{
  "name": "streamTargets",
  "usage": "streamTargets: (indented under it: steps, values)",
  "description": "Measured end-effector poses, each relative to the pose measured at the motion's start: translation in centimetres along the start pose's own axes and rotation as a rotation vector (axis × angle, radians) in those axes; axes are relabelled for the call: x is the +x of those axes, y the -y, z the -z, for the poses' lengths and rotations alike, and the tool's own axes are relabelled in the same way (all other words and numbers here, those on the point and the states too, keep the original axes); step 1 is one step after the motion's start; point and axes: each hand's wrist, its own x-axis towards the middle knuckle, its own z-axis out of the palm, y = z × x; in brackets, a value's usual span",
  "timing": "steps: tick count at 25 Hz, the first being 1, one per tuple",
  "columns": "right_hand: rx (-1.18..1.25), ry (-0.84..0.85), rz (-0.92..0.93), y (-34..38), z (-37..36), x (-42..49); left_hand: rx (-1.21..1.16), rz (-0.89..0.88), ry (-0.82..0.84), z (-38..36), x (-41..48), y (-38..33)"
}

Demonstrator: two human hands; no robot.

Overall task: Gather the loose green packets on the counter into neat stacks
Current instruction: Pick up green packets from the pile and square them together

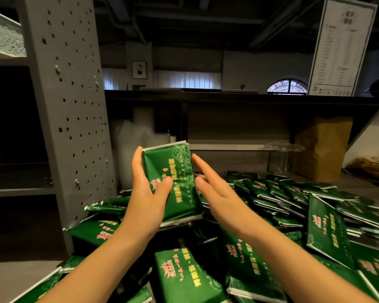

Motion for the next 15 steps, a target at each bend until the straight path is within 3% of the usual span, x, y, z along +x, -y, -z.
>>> streamTargets:
  steps: [3, 5, 9, 11, 15]
  values:
    - [-0.388, -0.13, -0.018, -1.3, 2.6, 0.6, -0.007, 0.02, -0.077, 0.8, 0.5, -0.3]
    - [-0.662, -0.119, -0.069, -2.6, 3.7, 1.0, -0.005, 0.041, -0.107, 1.0, 0.6, -0.3]
    - [-0.9, 0.165, -0.289, -4.2, 3.4, 1.0, -0.028, 0.072, -0.112, 1.2, 0.7, 0.0]
    - [-0.945, 0.237, -0.358, -4.3, 3.2, 0.8, -0.029, 0.076, -0.113, 1.2, 0.7, 0.0]
    - [-0.816, 0.048, -0.452, -3.8, 3.2, 0.8, -0.014, 0.084, -0.111, 1.1, 0.6, -0.1]
